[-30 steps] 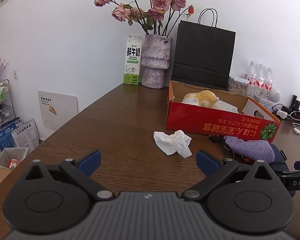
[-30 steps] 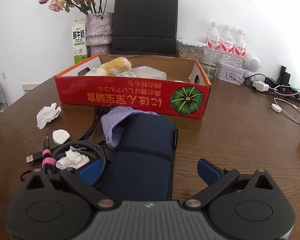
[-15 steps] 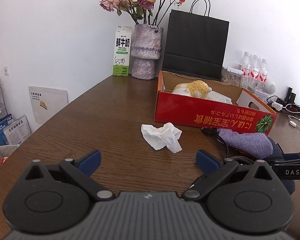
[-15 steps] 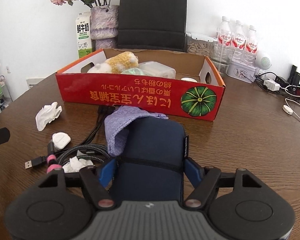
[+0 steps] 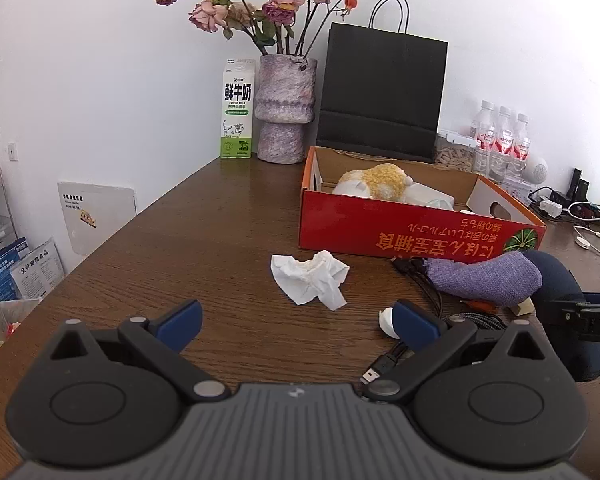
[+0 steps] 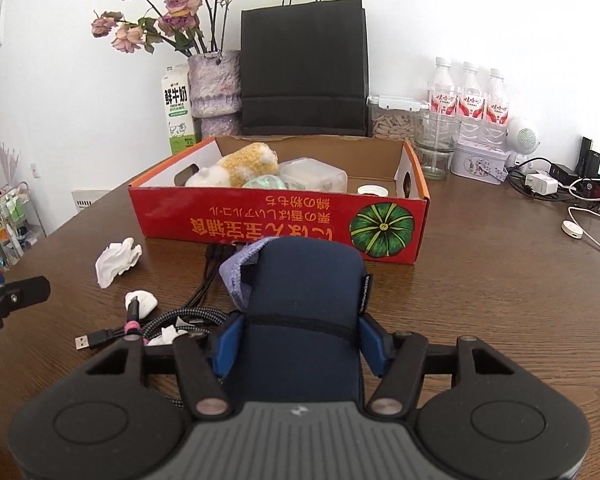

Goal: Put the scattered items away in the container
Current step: 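Grasp the dark blue pouch with the right tool, then grasp the black braided cable with the left tool while the right tool holds the pouch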

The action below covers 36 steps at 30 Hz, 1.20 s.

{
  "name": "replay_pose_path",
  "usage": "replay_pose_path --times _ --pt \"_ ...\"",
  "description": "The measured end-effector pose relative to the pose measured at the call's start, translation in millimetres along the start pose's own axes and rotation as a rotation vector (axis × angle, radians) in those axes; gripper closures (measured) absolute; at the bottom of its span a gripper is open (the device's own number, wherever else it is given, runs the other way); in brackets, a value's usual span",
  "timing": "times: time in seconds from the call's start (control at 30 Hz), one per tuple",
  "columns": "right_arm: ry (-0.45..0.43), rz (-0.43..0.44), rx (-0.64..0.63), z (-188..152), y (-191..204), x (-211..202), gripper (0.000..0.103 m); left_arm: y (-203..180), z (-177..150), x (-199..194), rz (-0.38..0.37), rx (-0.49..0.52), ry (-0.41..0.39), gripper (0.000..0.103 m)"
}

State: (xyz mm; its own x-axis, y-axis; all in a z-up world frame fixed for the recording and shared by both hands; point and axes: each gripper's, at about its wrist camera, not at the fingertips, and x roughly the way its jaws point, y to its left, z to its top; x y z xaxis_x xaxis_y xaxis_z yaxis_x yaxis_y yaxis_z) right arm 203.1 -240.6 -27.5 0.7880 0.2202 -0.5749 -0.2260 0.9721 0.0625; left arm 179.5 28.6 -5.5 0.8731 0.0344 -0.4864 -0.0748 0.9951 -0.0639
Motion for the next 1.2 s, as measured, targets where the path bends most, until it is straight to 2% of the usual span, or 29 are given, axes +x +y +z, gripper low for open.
replay_pose_path --times 0.23,0.6,0.83,1.2 --pt "-0.019 -0.017 0.035 -8.6 -26.4 -14.7 0.043 -26.6 -3.2 2.7 -0.054 0.039 0.042 0.0" --pt "0.018 -0.042 0.044 -28.0 -64.6 -10.7 0.043 -84.5 -13.4 18.1 -0.153 0.109 0.141 0.0" --pt "0.037 -0.029 -0.003 -33.7 -69.1 -3.3 0.042 -110.9 -18.6 38.3 -0.142 0.134 0.213 0.0" --pt "0.007 -0.035 -0.035 -41.2 -65.4 -3.2 0.039 -133.3 -22.0 60.2 -0.11 0.184 0.284 0.0"
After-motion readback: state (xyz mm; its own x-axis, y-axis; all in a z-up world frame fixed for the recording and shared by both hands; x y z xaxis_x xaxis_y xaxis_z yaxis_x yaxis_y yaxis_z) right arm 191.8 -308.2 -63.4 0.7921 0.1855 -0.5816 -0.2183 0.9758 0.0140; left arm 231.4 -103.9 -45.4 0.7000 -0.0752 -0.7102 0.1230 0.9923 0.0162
